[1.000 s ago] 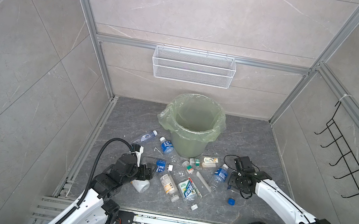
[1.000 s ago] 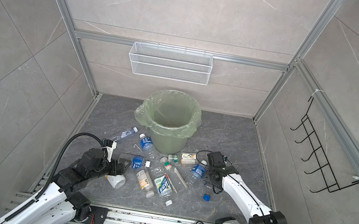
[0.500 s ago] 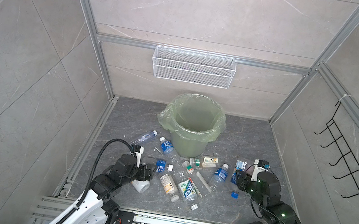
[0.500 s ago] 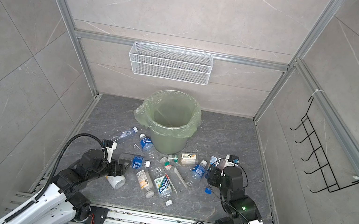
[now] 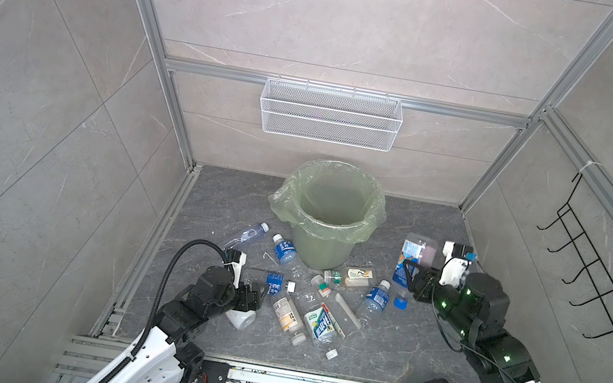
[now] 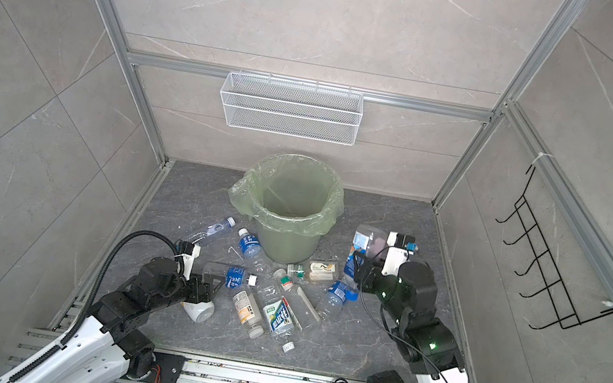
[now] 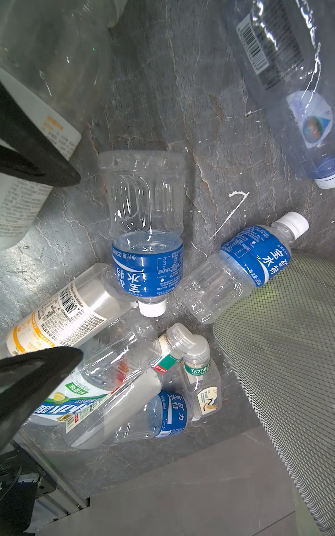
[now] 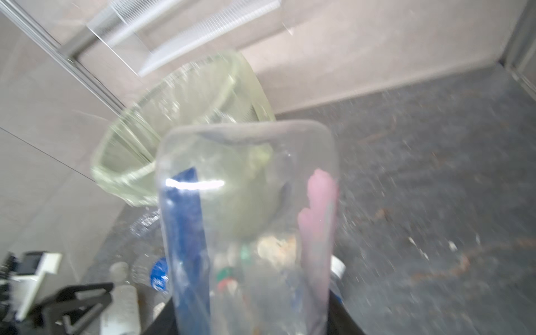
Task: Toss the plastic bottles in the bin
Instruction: 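Drop the clear bottle into the bin while the left gripper nears a white-labelled bottle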
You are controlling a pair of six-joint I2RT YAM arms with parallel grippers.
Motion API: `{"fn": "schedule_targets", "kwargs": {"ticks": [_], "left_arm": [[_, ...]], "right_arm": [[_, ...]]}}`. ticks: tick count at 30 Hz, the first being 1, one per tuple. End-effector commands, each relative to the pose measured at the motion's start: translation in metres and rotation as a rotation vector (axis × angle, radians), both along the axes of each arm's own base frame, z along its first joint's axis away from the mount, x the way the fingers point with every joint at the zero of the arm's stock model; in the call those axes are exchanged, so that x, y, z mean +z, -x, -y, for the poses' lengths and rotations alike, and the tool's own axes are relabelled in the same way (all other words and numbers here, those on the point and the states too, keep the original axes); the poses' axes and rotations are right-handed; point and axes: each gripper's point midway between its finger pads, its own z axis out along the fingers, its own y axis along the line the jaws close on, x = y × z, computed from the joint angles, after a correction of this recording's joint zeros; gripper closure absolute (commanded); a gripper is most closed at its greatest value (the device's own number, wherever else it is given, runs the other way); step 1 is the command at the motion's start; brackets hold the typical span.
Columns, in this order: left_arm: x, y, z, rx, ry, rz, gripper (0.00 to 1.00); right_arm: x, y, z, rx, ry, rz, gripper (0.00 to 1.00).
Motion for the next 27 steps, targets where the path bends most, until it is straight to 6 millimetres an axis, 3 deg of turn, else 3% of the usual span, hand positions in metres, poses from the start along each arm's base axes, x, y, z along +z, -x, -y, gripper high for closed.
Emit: {"fn": "schedule_targets", "kwargs": {"ticks": [1, 7, 8, 10, 12, 16, 21, 27], "left_arm": [[0.022, -0.004, 0.004, -0.021, 0.014, 0.065, 0.11], [0.023, -0.009, -0.003, 0.029, -0.007, 0.056, 0.09], [0.022, -0.011, -0.004, 0.037, -0.014, 0.053, 0.09], [0.026, -0.013, -0.004, 0.043, -0.022, 0.049, 0.08], [0.028, -0.014, -0.006, 0.057, -0.028, 0.039, 0.05], [0.029, -0.016, -0.007, 0.082, -0.012, 0.03, 0.01], [0.037, -0.017, 0.002, 0.062, 0.042, 0.046, 0.0], [0.046, -0.023, 0.002, 0.134, 0.17, 0.077, 0.0]], "right_arm": [[0.062, -0.024, -0.023, 0.067, -0.064, 0.104, 0.52], [0.122, -0.121, -0.078, 0.107, -0.277, 0.059, 0.48], [0.123, -0.134, -0.085, 0.11, -0.293, 0.04, 0.46], [0.124, -0.165, -0.1, 0.113, -0.319, -0.002, 0.24], [0.123, -0.179, -0.106, 0.113, -0.326, -0.024, 0.02], [0.131, -0.178, -0.102, 0.096, -0.315, 0.012, 0.01], [0.144, -0.16, -0.095, 0.098, -0.245, 0.057, 0.01], [0.129, -0.14, -0.082, 0.083, -0.155, 0.055, 0.01]]}}
